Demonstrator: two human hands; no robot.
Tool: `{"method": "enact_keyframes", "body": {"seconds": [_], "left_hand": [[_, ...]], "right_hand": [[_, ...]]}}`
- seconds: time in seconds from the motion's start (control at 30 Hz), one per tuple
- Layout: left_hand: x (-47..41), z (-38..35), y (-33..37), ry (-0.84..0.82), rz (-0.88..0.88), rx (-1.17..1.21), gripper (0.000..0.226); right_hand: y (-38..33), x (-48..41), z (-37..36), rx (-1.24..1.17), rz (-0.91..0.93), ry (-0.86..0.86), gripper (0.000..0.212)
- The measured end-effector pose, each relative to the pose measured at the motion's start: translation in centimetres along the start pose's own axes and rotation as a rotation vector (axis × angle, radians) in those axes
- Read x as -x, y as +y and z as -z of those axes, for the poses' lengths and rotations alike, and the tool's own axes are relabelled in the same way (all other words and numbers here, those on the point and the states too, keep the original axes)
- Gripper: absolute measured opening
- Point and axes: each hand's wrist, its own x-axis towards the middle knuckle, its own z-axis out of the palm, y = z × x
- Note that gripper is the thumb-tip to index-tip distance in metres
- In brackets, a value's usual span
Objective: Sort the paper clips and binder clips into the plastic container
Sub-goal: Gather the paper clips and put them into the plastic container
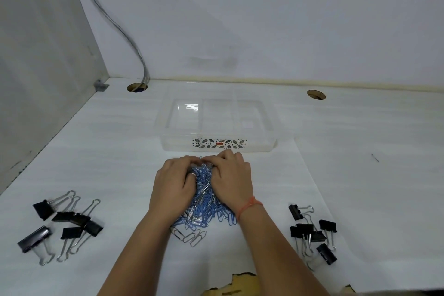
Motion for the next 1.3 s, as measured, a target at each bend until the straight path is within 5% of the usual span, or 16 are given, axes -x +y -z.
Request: {"method": "enact_keyframes", "body": {"seconds": [0.23,0.4,0.53,0.67,0.77,0.97,1.17,1.3], "left_hand": [[1.1,0.5,-0.1,-0.023,0.014,0.173,0.031],[3.8,1.7,1.9,0.047,0.075,0.409,0.035],[5.9,4.6,1.8,0.041,0.046,0.315,0.037],[8.1,8.2,0.9,-0.307,0.147,-0.124,0.092],[8.2,8.1,1.4,-0.415,0.222,-0.251,0.113],[6.6,5.8,2.9,-0.292,0.196,-0.181,0.071],[6.2,7.3,2.8,-0.456,0.266,-0.272,0.109],[4.7,5.8,4.2,-0.469,0.232,-0.309,0.097]], "right_hand": [[0.0,2.1,0.5,-0.099,0.006,0.019,0.054],[-0.2,4.2,3.1,-0.212,0.028,-0.128,0.042],[0.7,5.9,7.5,-0.205,0.013,-0.196,0.041],[0.6,7.4,10.4,0.109,-0.156,-0.535,0.094],[-0.5,7.5,8.6,0.137,-0.213,-0.556,0.098],[-1.4,6.6,6.9,-0.036,-0.173,-0.379,0.083],[-1.4,6.6,8.1,0.086,-0.174,-0.51,0.11],[-3.0,5.3,6.5,0.073,-0.13,-0.515,0.1]]}}
